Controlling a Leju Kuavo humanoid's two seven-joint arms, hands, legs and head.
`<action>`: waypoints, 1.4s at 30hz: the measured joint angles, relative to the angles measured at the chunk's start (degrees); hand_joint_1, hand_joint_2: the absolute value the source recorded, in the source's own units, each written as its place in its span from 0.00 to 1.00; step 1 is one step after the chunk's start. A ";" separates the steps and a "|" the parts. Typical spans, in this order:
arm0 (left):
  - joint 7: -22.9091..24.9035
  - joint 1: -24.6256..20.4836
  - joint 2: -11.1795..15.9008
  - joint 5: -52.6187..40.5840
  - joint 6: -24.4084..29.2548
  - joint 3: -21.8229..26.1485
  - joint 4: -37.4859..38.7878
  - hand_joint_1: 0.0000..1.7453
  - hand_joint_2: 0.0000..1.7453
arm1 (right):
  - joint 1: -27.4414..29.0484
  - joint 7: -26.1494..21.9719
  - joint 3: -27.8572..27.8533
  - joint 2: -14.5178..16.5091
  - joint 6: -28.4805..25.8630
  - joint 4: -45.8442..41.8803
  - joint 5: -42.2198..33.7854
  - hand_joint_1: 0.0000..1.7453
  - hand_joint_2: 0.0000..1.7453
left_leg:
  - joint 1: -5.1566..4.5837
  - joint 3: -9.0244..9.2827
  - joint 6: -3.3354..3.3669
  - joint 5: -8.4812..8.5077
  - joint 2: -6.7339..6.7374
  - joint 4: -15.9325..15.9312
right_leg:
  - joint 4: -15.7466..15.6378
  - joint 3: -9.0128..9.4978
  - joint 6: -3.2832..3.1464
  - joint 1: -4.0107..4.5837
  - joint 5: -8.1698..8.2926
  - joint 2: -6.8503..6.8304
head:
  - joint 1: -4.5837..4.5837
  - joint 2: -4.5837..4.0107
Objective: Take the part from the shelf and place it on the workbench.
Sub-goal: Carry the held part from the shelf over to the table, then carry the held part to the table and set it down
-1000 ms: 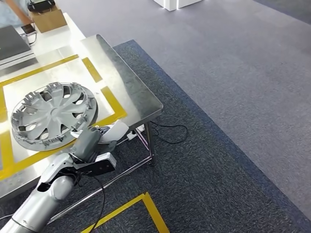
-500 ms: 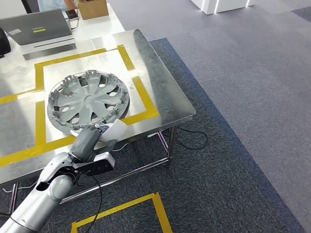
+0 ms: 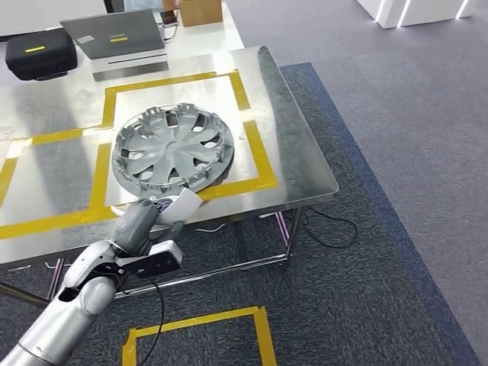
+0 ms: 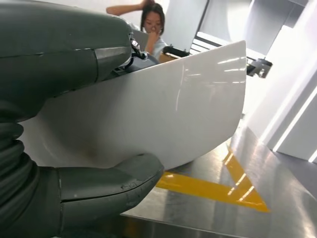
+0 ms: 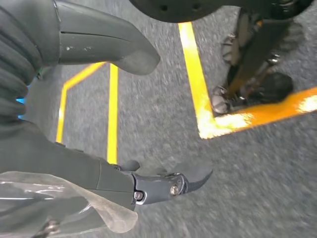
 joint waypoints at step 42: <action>0.03 0.27 0.30 0.00 -0.04 0.04 0.02 1.00 1.00 | -0.18 -0.02 0.03 -0.07 0.01 0.01 0.00 0.00 1.00 | -1.15 2.19 1.28 1.62 6.19 -3.99 | 0.11 0.96 0.63 0.99 -1.52 -6.61 | -0.25 -0.01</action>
